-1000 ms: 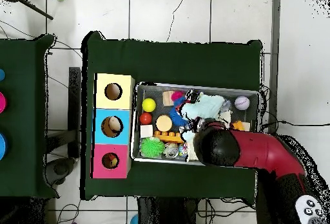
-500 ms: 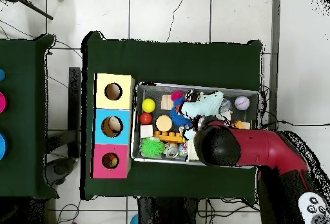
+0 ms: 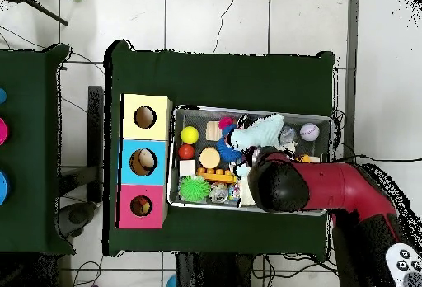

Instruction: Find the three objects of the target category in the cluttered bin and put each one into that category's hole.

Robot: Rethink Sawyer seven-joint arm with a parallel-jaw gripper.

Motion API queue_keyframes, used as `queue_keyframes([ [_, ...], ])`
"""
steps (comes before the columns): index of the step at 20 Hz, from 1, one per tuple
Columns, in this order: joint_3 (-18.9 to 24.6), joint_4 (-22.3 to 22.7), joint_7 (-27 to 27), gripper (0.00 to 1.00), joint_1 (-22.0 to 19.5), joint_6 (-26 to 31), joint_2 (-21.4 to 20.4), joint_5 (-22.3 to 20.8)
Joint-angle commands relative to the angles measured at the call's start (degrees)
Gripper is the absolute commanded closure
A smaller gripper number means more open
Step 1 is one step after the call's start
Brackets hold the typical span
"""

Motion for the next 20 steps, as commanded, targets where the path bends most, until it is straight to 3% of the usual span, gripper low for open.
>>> queue_keyframes([
  [1,7.4,5.69,-18.82,1.0,-3.32,9.74,-3.71,-0.5],
  [6,9.52,8.0,-14.3,1.0,-3.41,11.66,-5.76,2.72],
  [13,10.55,12.65,-1.44,1.0,-0.1,7.91,-7.81,10.32],
  [20,8.96,13.5,1.39,1.0,2.67,5.81,-7.7,14.32],
])
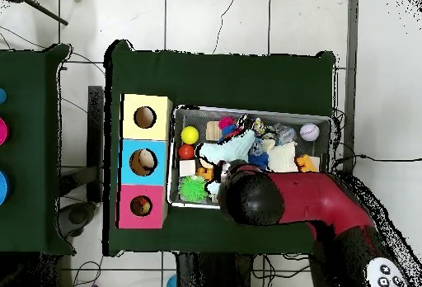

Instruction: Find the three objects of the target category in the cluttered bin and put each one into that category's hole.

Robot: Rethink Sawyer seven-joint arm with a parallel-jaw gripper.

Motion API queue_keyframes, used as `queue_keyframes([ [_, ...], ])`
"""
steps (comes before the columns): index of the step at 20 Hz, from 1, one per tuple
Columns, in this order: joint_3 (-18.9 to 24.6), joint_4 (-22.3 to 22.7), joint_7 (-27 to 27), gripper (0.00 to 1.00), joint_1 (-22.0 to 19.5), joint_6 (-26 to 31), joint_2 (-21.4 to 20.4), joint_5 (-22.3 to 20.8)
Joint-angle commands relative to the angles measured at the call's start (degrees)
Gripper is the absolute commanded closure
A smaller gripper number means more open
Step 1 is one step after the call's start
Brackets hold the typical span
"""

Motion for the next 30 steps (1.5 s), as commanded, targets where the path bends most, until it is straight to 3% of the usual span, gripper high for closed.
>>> queue_keyframes([
  [1,3.24,4.73,1.47,1.0,1.74,0.72,-1.19,4.57],
  [10,4.25,6.24,1.73,1.0,2.32,-3.34,-0.67,7.15],
  [20,4.66,6.65,0.96,1.0,2.09,-6.17,0.43,6.22],
  [30,3.4,-1.91,-0.7,1.0,4.93,-5.96,1.26,2.43],
])
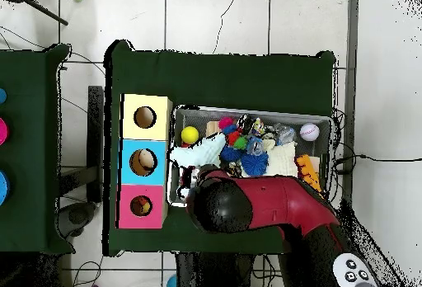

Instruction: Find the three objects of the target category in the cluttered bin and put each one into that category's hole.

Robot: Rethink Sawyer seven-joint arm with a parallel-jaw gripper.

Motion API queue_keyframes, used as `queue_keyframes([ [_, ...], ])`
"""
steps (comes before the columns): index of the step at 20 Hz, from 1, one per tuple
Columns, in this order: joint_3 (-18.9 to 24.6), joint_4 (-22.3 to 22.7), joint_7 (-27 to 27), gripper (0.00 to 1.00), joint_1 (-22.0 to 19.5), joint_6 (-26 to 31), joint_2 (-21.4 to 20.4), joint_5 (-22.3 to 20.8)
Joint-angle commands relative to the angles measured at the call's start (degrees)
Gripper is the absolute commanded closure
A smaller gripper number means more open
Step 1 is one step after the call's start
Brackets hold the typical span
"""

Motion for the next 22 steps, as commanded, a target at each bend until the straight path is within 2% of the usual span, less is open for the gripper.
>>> queue_keyframes([
  [1,1.27,-6.84,-0.71,1.0,2.13,-0.73,1.98,-2.1],
  [4,0.94,-8.88,-0.74,1.0,2.85,0.93,2.17,-1.86],
  [11,-0.21,-11.2,-0.66,1.0,3.91,-0.13,3.26,-2.94],
  [21,0.11,-11.7,-2.3,1.0,2.9,-1.9,4.44,-5.06],
  [22,0.13,-11.5,-1.98,0.0,2.66,-2.19,4.41,-5.16],
])
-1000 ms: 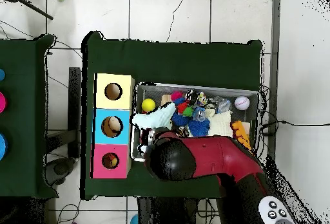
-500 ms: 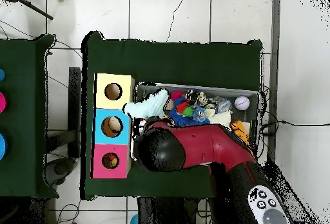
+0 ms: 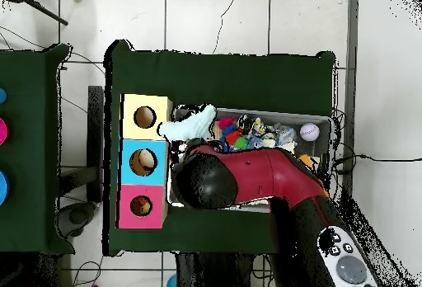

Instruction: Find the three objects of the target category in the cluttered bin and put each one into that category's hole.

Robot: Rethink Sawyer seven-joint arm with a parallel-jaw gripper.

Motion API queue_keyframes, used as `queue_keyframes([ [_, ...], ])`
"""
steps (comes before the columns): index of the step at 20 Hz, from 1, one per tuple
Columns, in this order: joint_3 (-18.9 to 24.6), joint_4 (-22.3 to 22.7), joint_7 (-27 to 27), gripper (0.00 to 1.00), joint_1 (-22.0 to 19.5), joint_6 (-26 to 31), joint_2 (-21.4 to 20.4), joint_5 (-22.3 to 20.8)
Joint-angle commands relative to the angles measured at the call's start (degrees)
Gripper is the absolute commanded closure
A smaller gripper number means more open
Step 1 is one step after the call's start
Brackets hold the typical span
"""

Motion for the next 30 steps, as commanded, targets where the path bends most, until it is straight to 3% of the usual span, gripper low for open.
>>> queue_keyframes([
  [1,0.17,-3.21,-1.97,0.0,-1.37,-2.43,1.68,-3.38],
  [12,1.63,-2.85,-3.73,0.0,-2.78,-3.8,2.48,-5.64],
  [14,2.42,-2.48,-5.83,0.0,-3.56,-1.97,2.14,-6.2],
  [20,5.77,0.51,-12.38,0.0,-9.89,-1.84,1.82,-9.87],
  [30,11.72,0.56,-18.86,0.0,-17.59,-0.35,5.04,-18.31],
])
